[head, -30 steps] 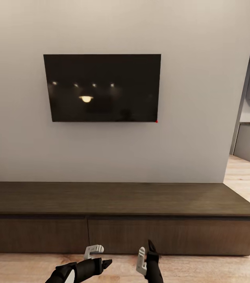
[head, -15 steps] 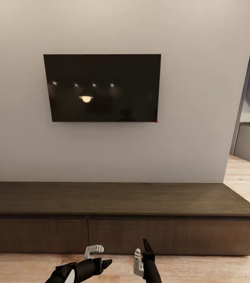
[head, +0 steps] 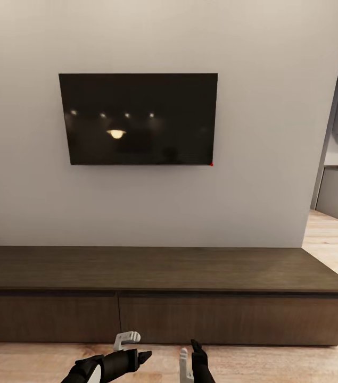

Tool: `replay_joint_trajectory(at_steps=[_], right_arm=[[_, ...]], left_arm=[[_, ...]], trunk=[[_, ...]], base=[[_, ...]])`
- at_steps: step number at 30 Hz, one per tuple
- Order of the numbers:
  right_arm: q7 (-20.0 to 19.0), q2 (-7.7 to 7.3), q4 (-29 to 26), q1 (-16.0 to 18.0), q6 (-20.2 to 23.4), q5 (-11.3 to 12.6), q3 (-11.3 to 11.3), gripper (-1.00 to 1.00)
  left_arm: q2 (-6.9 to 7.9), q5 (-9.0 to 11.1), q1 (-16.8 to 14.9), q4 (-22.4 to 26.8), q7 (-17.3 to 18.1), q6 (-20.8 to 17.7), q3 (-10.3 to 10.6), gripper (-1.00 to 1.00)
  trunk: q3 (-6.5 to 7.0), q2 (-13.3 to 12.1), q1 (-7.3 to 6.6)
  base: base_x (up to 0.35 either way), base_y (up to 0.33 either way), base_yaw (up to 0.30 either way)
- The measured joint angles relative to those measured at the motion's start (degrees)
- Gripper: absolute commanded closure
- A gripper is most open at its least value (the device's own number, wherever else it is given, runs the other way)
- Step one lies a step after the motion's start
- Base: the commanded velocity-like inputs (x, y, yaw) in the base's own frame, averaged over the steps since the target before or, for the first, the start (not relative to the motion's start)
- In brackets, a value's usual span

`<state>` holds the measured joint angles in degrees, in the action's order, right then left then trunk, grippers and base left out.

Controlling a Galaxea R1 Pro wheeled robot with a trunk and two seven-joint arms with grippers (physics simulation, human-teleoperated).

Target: Place each of the two pumpkins and all three candles from the living room inside a cabinet in the living room (use any cabinet), then make sure every cabinet is closed, and position the cauldron so it is next to a table in the living room.

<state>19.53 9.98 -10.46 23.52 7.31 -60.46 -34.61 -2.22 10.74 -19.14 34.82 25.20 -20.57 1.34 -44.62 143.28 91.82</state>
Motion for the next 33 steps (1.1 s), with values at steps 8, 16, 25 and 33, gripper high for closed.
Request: replay_joint_trajectory(at_steps=[8,16,25,33], right_arm=[[-0.3,0.00,-0.2,0.0,0.0,0.0,0.0,-1.00],[-0.2,0.00,-0.4,0.0,0.1,0.2,0.1,-1.00],[-0.2,0.00,-0.4,0.0,0.1,0.3,0.1,-1.00],[-0.2,0.00,-0.4,0.0,0.3,0.4,0.3,-1.00]], left_arm=[[0.00,0.0,0.0,0.0,0.0,0.1,-0.1,-1.00],[0.00,0.1,0.0,0.0,0.0,0.1,-0.1,-1.00],[0.00,0.1,0.0,0.0,0.0,0.1,-0.1,-1.00],[0.00,0.1,0.0,-0.1,0.0,0.1,-0.1,-1.00]], trunk=[[0.00,0.0,0.00],[0.00,0.0,-0.02],[0.00,0.0,-0.02],[0.00,0.0,-0.01]], base=[[0.013,0.000,0.000],[0.152,0.000,0.000],[0.213,0.000,0.000],[0.176,0.000,0.000]])
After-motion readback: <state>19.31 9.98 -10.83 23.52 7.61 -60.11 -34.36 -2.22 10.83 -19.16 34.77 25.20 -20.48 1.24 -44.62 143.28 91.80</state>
